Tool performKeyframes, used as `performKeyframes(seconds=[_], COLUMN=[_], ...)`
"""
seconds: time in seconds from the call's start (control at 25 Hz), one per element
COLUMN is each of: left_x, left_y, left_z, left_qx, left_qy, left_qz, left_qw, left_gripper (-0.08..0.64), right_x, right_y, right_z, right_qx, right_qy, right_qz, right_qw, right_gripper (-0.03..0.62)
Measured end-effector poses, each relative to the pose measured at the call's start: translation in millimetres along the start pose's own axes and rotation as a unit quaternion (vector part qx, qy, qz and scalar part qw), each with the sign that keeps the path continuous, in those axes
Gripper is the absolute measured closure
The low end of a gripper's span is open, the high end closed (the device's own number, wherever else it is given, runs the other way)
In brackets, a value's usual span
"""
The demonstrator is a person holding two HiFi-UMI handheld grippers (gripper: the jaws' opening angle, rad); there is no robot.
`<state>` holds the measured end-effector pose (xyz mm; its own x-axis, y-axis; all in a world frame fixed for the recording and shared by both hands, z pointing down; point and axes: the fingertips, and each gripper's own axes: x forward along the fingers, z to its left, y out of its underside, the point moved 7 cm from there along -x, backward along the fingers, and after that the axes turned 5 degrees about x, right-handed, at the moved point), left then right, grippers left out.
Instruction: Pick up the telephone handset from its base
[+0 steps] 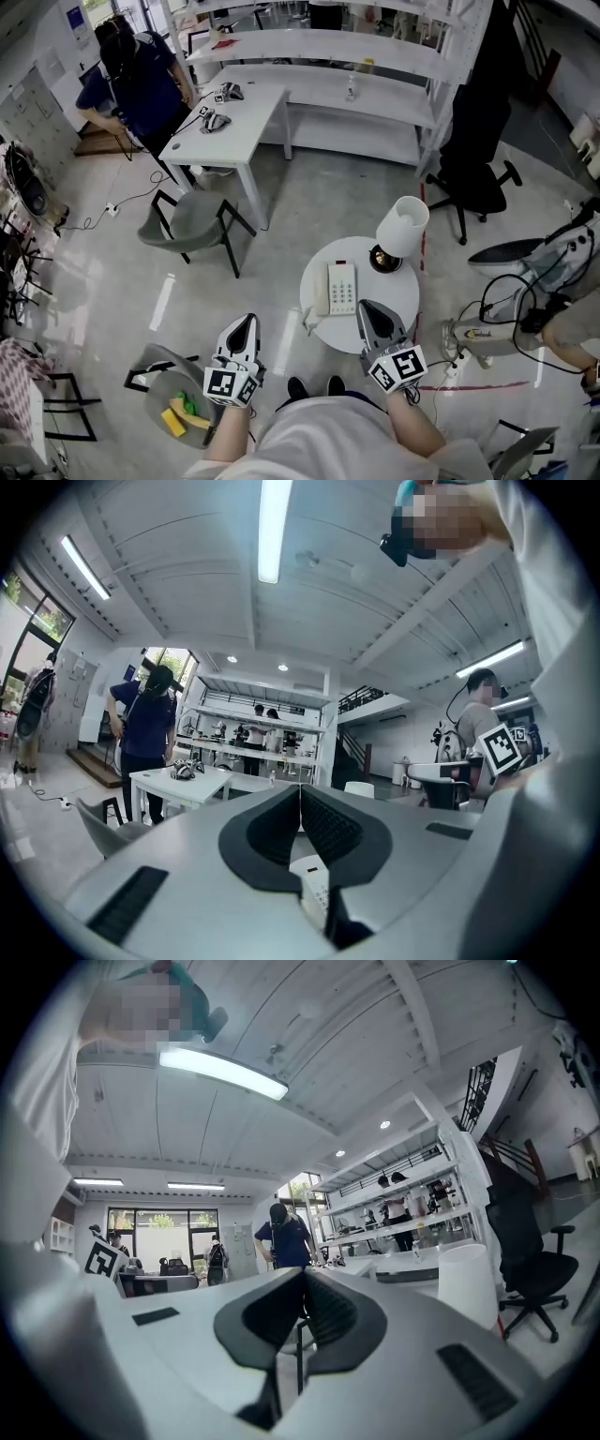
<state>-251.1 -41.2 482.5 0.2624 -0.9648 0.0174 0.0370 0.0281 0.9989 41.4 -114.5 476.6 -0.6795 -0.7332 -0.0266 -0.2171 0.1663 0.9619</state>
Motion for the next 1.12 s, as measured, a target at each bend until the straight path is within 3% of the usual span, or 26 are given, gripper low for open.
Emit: performKeyframes(seconds=[0.6,0.64,0.72,0.76,1.12], left_x=[49.3,54.6,66.7,73.1,124.4], left_y=[22.4,26.4,35.2,39.2,87.1], left_z=[-8.6,-10.1,-13.6,-15.3,-31.4], left_qx=[0.017,0.017,0.012,0.009,-0.018], left_qy=[0.059,0.062,0.070,0.074,0.098], left_qz=[0.037,0.043,0.059,0.066,0.135], left_qw=[0.9975,0.9970,0.9958,0.9951,0.9859], left_gripper=[0.535,0.512,0.368,0.343,0.284], right_x=[-2.6,-4.1,-7.5,-9.3,-28.2], right_y=[0.6,1.4,2.4,2.3,2.1], right_z=[-14.6,-16.8,-22.2,-25.1,-44.2], right_qx=[0.003,0.003,0.004,0.005,0.030], right_qy=[0.031,0.032,0.038,0.042,0.071], right_qz=[0.002,0.002,0.001,0.001,0.000], right_qw=[1.000,0.999,0.999,0.999,0.997], right_gripper=[0.584,0.583,0.583,0.583,0.583])
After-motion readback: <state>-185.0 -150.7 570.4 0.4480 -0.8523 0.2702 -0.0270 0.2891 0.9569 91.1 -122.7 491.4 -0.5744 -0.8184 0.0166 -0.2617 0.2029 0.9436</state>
